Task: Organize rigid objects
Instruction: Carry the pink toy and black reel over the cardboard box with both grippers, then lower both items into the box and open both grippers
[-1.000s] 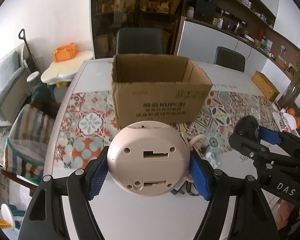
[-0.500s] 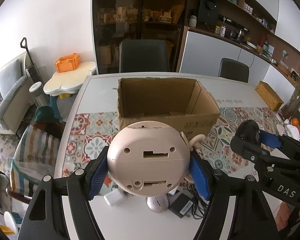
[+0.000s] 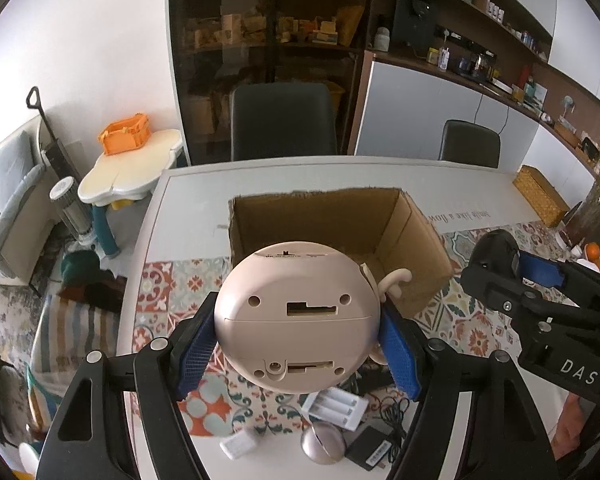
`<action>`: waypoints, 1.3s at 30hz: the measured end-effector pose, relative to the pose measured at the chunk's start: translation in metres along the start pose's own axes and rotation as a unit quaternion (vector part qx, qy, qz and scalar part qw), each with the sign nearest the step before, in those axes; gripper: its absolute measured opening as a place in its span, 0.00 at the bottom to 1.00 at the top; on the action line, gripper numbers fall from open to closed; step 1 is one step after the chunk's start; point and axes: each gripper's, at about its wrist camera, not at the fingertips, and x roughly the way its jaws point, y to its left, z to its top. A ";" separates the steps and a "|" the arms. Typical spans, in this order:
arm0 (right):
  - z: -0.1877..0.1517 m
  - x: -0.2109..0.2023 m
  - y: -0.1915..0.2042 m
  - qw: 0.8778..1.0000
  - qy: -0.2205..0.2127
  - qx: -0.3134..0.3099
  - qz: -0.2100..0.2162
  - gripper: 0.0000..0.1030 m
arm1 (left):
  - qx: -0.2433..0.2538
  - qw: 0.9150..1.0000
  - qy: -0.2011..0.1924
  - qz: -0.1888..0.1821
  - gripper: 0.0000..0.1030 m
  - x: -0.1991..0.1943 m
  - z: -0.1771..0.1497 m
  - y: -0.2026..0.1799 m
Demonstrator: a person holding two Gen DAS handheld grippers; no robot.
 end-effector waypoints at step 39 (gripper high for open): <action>0.063 0.098 -0.022 0.992 0.120 0.009 -0.031 0.58 | 0.030 0.988 0.148 0.014 0.77 0.110 0.053 0.001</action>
